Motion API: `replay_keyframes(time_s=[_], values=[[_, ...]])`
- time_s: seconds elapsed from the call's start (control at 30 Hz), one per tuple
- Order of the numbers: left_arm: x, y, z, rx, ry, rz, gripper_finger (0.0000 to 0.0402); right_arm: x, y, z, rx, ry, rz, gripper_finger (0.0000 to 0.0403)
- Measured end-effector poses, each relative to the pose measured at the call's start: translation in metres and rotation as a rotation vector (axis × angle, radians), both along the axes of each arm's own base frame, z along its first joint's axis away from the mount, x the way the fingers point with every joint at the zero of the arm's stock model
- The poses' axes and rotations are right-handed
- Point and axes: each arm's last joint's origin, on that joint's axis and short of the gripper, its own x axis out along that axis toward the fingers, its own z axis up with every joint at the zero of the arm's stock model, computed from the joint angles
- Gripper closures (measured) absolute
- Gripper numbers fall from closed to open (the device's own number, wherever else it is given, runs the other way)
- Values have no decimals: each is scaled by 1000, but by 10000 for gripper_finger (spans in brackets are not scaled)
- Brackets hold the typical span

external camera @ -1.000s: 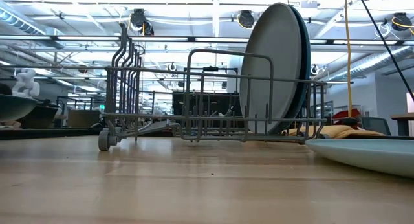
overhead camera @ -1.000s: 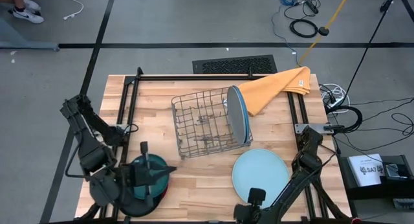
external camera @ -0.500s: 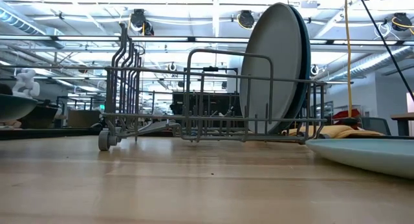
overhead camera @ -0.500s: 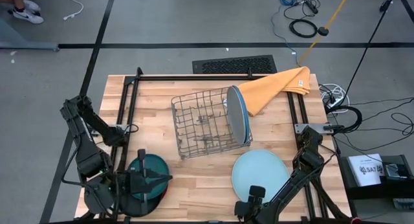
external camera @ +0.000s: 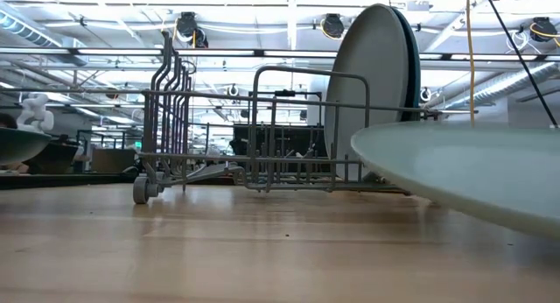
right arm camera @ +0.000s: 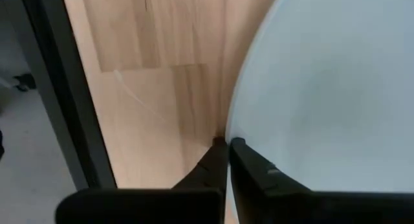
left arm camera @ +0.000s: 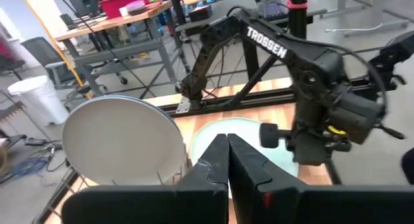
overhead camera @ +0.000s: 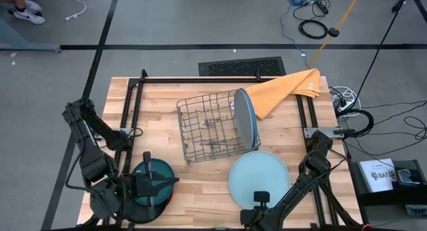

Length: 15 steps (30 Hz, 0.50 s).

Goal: Sort dishes
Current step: Put the light blue plate into the green dish rack

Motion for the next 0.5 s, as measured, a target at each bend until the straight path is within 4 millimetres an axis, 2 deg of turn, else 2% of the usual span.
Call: replay_keyframes(time_s=[0.07,0.17,0.23,0.33,0.5], values=[[6,-2,-7,36,24,14,402,2,2,14,10,-16,4,402],[21,-5,-25,134,81,39,398,3,4,48,26,-66,32,402],[32,-6,-38,184,120,64,385,3,5,61,28,-70,59,402],[51,-10,-61,247,201,59,346,4,5,73,14,-86,77,403],[87,-21,-97,303,313,-92,257,3,3,88,7,-91,111,403]])
